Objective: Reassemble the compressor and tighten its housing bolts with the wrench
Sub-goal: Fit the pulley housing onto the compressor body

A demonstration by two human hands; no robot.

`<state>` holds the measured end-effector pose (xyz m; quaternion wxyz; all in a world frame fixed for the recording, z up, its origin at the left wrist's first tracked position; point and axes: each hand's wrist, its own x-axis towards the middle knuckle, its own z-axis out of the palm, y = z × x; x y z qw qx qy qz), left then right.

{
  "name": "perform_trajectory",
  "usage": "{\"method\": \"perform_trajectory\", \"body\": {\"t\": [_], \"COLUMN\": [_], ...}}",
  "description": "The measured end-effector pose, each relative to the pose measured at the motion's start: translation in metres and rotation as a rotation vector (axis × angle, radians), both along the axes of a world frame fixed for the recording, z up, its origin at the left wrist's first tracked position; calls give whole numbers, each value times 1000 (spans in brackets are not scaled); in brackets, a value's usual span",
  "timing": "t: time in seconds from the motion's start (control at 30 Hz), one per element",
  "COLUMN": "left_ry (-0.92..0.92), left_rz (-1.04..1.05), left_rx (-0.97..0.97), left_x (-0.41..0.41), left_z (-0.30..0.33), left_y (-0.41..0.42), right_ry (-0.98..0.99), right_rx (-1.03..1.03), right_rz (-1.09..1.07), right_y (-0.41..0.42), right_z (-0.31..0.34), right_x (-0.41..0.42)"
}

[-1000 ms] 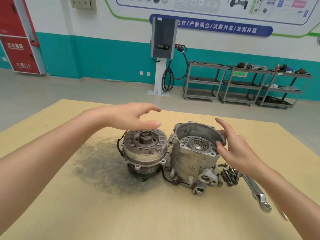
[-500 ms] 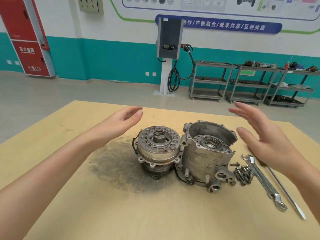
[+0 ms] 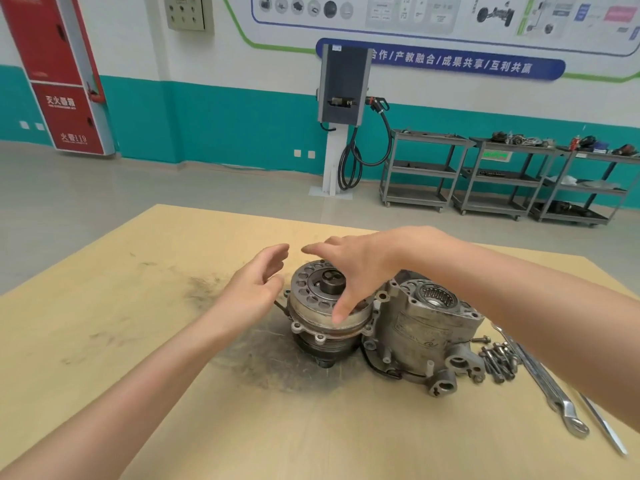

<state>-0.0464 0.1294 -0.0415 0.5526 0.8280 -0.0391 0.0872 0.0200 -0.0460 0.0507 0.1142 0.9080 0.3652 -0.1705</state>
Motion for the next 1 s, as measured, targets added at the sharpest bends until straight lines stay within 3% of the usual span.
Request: {"method": "perform_trajectory", "body": {"t": [0.1,0.2,0.43,0.63,0.9,1.0], "left_ry": [-47,-19,258,279,113,65], "left_rz": [42,7,78,-11,165,214], "left_rx": [-131,-188,-500,-155,289,364], "left_x": [-16,-30,-63,-55,-29,-20], "left_z": [-12,-16,-51,-65,-67,-70], "left_y": [3,1,-17,-37,-40,-44], "right_ry": [119,89,-19,-45,-44,-53], "right_rx": [-37,-138,-132,-145,-92,-36], "right_rz": [-24,-10,39,77,100,115], "right_y": [12,19,20,19,16,14], "right_z": [-7,-14,-20,-17,-20,-22], "right_x": [4,3,1,-1,3,3]}}
